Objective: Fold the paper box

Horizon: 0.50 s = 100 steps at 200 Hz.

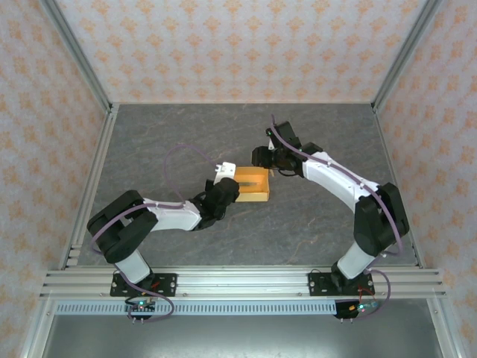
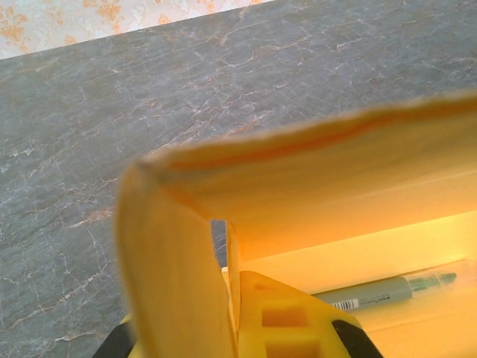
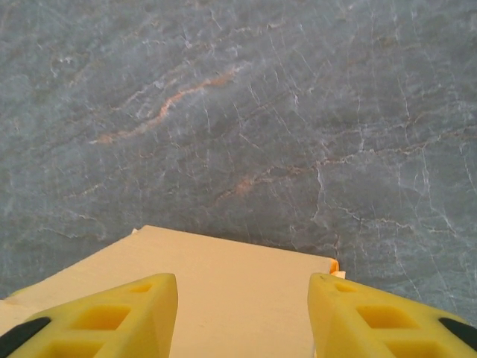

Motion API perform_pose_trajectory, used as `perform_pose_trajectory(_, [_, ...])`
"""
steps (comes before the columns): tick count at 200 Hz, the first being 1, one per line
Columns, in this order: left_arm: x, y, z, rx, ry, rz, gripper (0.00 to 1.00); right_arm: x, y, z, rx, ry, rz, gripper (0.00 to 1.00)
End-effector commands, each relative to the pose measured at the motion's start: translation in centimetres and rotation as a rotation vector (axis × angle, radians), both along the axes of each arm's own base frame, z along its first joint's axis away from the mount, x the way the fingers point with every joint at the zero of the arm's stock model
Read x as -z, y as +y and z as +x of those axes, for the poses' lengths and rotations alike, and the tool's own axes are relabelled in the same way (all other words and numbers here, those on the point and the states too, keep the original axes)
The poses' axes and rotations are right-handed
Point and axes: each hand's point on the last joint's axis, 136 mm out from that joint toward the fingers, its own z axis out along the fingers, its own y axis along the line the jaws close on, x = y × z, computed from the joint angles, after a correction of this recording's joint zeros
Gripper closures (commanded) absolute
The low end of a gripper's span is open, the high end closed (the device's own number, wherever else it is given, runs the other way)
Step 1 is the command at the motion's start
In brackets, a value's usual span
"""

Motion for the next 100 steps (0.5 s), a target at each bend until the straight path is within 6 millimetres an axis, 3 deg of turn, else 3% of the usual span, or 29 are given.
perform_pose_trajectory(1, [1.0,0.7,-0.6,-0.021,0.007,0.063,0.99,0.9,0.0,-1.2,-0.008,0.030,-0.006,0.51])
perform_pose_trajectory(100, [1.4,-0.1,-2.0,-0.008,0.008,0.080,0.77,2.7,-0.5,-2.8,0.013,0.035,-0.026,0.53])
